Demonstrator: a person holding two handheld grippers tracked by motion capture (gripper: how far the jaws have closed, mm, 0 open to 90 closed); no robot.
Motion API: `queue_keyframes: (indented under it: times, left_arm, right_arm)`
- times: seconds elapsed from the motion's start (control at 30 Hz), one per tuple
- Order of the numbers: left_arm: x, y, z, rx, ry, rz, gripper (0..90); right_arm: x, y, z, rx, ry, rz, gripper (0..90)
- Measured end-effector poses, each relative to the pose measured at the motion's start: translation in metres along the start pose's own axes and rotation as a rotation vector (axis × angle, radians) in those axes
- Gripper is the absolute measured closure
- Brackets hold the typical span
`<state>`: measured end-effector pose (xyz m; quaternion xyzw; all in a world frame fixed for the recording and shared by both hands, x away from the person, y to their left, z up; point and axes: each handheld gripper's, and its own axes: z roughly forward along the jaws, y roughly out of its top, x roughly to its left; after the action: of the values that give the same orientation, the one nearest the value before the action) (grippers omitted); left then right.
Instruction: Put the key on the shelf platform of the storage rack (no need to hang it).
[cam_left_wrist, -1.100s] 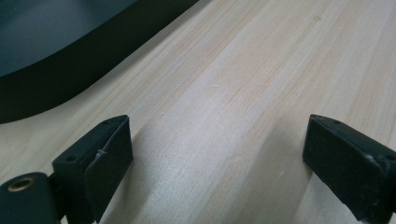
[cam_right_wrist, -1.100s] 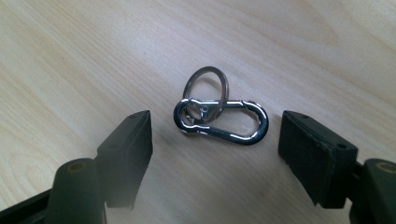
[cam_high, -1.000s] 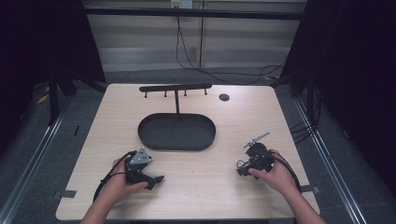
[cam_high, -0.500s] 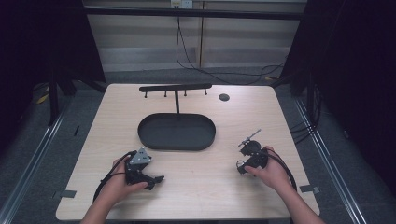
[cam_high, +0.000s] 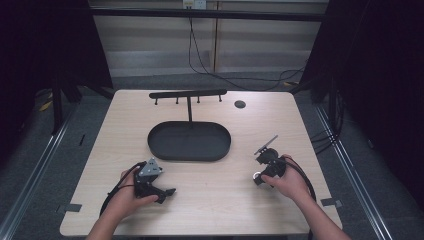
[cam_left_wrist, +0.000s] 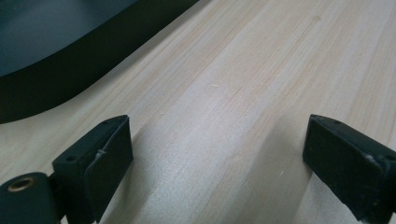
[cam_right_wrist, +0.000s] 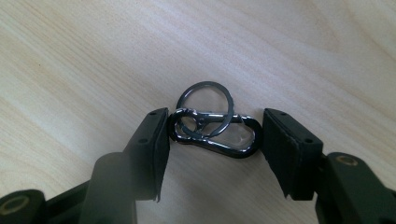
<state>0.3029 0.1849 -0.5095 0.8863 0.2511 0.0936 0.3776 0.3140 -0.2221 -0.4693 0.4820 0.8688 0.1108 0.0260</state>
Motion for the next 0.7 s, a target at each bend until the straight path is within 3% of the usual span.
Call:
queue_keyframes:
  times: [0.7]
  left_arm:
    - [0.0, 0.0, 0.0, -0.002, -0.002, -0.001, 8.2]
  right_arm:
    - [-0.002, 0.016, -0.024, 0.002, 0.027, -0.026, 43.8]
